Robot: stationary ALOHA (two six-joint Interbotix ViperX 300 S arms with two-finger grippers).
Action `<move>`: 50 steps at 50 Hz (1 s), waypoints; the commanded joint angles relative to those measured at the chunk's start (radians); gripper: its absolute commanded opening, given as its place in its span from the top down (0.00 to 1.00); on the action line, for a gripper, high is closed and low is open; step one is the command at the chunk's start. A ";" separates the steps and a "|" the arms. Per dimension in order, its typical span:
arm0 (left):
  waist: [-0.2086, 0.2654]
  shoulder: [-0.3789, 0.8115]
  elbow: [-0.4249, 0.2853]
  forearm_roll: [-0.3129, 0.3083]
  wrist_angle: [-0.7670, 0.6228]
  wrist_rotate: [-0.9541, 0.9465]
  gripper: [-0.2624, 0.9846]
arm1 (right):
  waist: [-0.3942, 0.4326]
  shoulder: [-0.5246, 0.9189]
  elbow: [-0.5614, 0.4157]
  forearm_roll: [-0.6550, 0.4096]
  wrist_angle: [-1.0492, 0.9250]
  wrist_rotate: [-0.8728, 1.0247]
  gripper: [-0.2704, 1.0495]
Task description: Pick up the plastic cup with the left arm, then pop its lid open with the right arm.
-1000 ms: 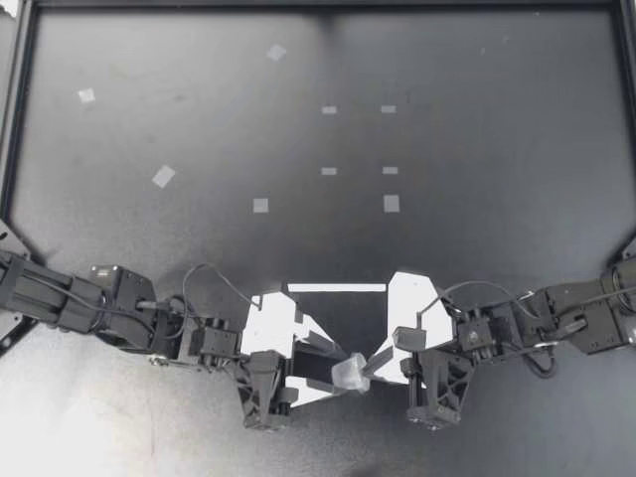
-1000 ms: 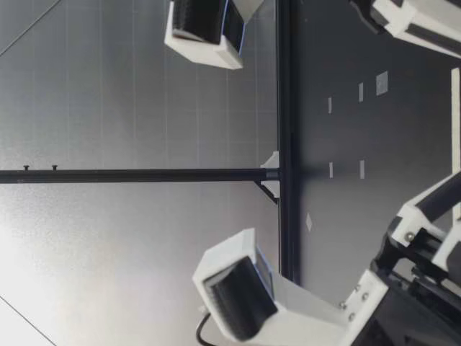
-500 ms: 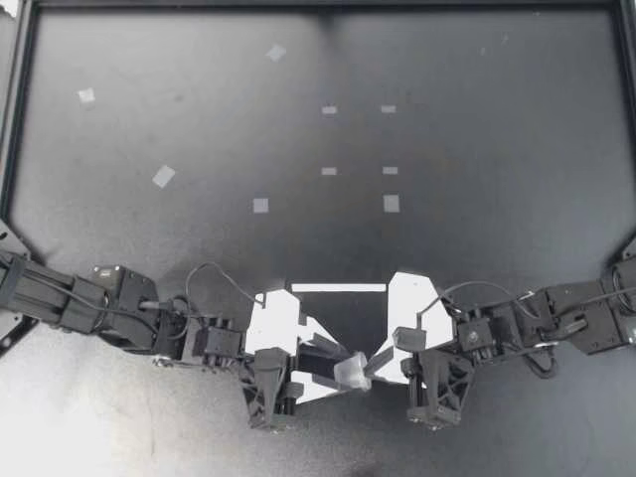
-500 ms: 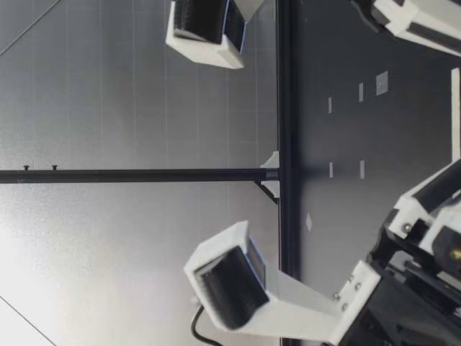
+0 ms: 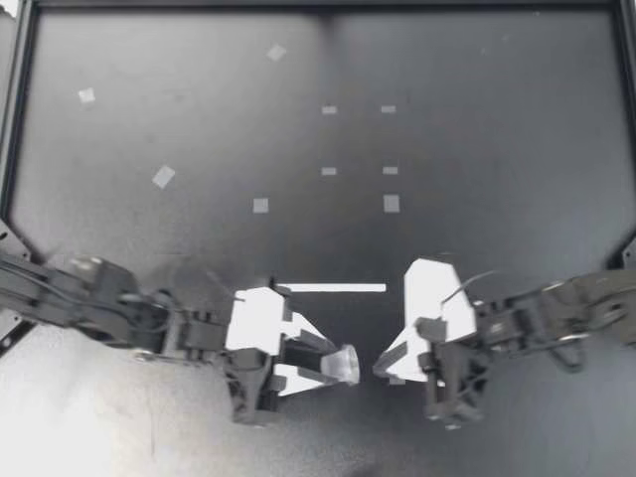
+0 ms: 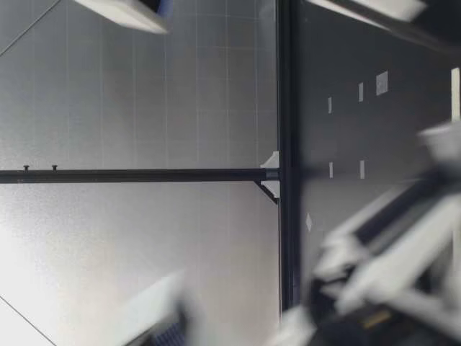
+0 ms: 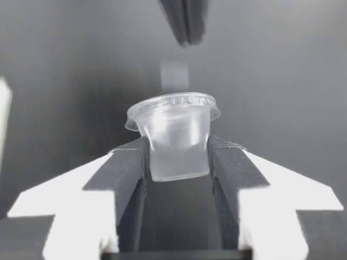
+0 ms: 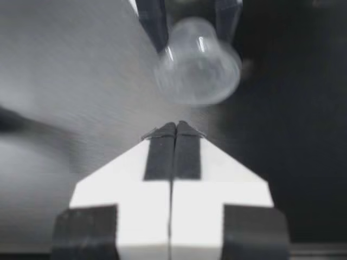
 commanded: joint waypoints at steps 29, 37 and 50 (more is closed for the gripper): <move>0.005 -0.193 0.179 -0.015 -0.630 0.341 0.71 | -0.011 0.097 0.132 0.071 -0.861 0.586 0.28; 0.005 -0.132 0.140 -0.028 -0.629 0.339 0.71 | -0.037 0.141 0.072 0.067 -0.956 0.584 0.28; 0.003 -0.106 0.126 -0.031 -0.618 0.337 0.71 | -0.046 0.118 0.044 0.040 -0.953 0.586 0.28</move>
